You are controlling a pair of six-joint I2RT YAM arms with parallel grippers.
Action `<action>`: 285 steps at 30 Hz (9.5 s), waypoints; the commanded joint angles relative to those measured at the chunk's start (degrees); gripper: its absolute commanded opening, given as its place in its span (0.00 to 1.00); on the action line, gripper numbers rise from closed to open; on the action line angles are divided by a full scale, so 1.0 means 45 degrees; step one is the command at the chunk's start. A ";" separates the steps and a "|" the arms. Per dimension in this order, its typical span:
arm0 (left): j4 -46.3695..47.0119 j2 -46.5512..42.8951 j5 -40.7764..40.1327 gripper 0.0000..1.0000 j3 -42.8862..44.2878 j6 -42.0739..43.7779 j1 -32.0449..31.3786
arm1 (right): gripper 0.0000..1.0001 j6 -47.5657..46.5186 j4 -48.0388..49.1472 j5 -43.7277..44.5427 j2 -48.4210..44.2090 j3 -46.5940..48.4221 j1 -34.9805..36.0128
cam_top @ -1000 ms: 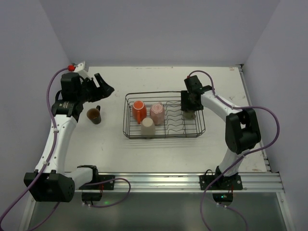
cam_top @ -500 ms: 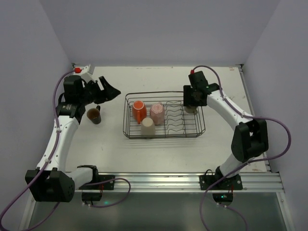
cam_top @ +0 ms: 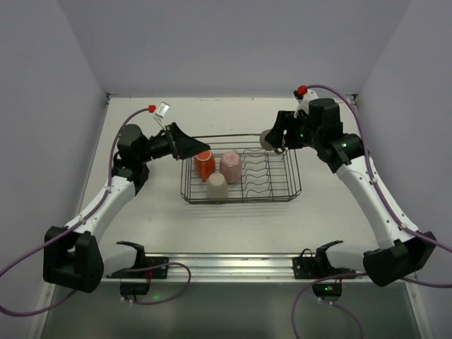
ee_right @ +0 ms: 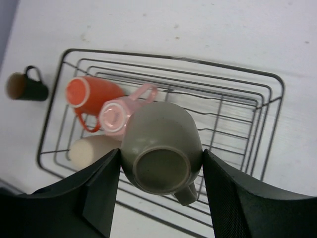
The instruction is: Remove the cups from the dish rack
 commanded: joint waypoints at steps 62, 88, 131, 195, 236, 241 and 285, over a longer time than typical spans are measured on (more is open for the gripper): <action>0.6015 0.2017 -0.0474 0.00 0.0844 -0.5135 -0.3754 | 0.78 0.1530 0.5955 -0.8761 -0.1795 -0.1822 0.0056; -1.4232 -0.2985 -1.3731 0.00 0.2485 0.3587 -0.1172 | 0.94 0.0260 0.1595 -0.2668 0.1994 0.1129 0.3746; -1.0720 0.1740 -1.3385 0.00 -0.1383 0.2374 0.3203 | 0.88 -0.0191 -0.0282 0.0147 0.4611 0.2009 0.5954; -1.0447 -0.3473 -0.6666 0.79 0.1878 0.3799 0.3574 | 0.00 0.0590 -0.2253 0.3663 0.4905 0.5211 0.7302; 1.0373 -0.0251 0.2632 0.74 -0.2477 -0.7801 -0.0507 | 0.00 0.1235 0.2646 -0.2118 -0.3376 -0.0569 0.3826; 1.0978 0.0159 0.2320 0.73 -0.2262 -0.8463 -0.1074 | 0.00 0.1313 0.3272 -0.2371 -0.3552 -0.0803 0.3826; 1.8909 0.2367 -0.0865 0.00 -0.1890 -1.5302 -0.2988 | 0.26 0.2640 0.9484 -0.4013 -0.3963 -0.4690 0.2636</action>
